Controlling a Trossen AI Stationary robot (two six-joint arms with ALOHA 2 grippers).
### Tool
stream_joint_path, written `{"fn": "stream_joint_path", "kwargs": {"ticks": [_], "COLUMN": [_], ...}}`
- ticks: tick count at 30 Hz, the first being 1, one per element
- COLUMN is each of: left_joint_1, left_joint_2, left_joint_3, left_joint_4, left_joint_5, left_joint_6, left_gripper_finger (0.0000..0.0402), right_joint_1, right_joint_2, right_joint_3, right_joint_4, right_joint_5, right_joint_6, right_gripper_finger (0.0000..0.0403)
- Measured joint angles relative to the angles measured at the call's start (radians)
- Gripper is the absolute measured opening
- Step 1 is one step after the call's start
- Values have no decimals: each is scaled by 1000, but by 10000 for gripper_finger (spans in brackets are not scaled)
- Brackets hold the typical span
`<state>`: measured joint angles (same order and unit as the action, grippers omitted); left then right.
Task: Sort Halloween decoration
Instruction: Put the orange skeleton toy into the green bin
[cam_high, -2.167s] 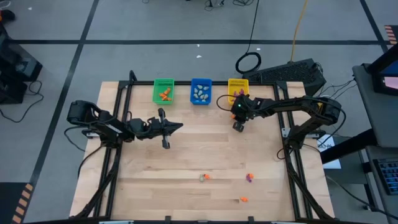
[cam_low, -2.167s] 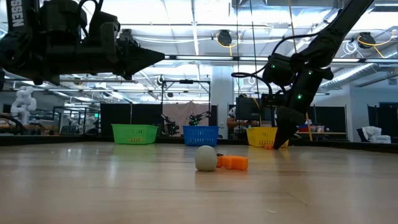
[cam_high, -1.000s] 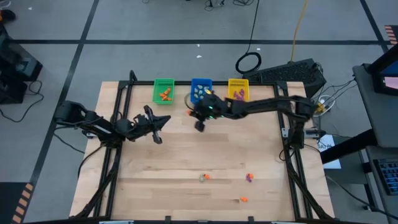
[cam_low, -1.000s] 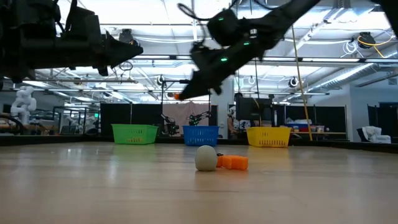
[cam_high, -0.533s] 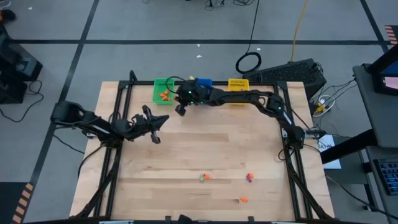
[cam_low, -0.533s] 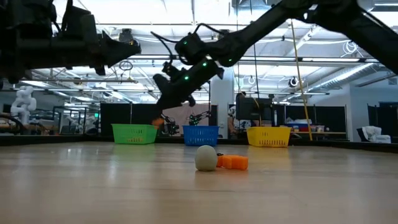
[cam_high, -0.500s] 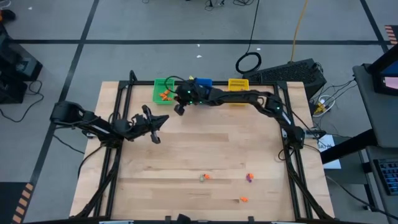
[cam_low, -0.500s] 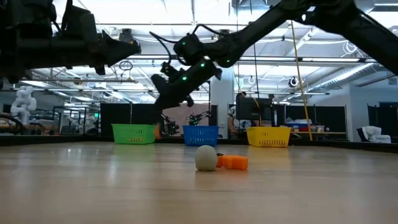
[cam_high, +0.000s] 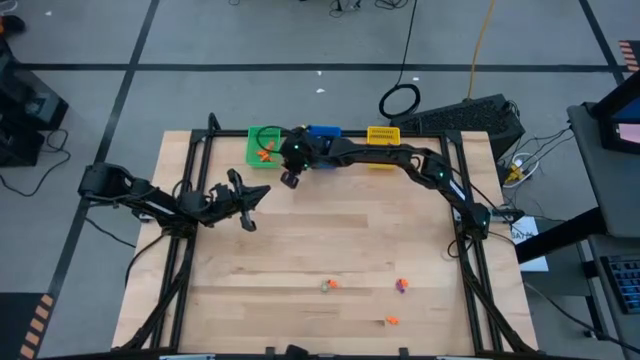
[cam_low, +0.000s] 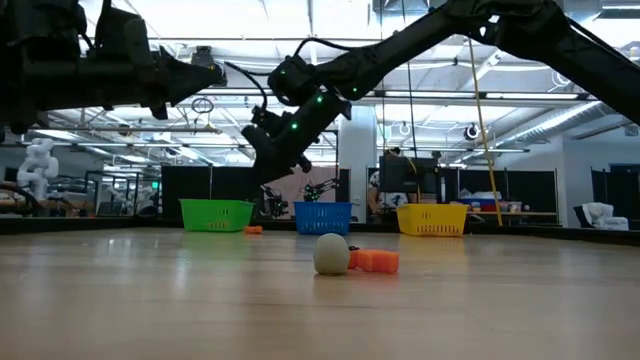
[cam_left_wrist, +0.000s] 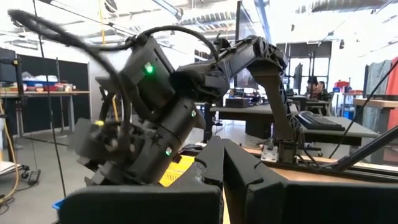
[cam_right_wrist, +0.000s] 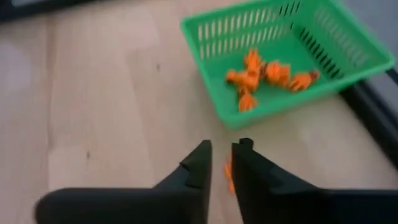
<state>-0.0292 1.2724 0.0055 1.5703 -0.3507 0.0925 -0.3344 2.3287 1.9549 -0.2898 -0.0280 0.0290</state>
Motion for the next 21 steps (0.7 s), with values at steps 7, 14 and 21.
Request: {"fn": "stream_joint_path", "kwargs": {"ticks": [7,14,21], "left_joint_1": [0,-4,-4], "left_joint_2": [0,0,0], "left_joint_3": [-1,-1,-2], "left_joint_4": [0,0,0], "left_joint_5": [5,8,8], "left_joint_6": [-1,0,1], "left_gripper_finger": [0,0,0], "right_joint_1": [-2,-5,18], "right_joint_2": [62,79,66], "right_joint_3": [-1,-2,22], "right_joint_4": [-19,23,-57], "right_joint_5": [2,24,103], "right_joint_6": [39,72,36], "right_gripper_finger": [125,139,126]}}
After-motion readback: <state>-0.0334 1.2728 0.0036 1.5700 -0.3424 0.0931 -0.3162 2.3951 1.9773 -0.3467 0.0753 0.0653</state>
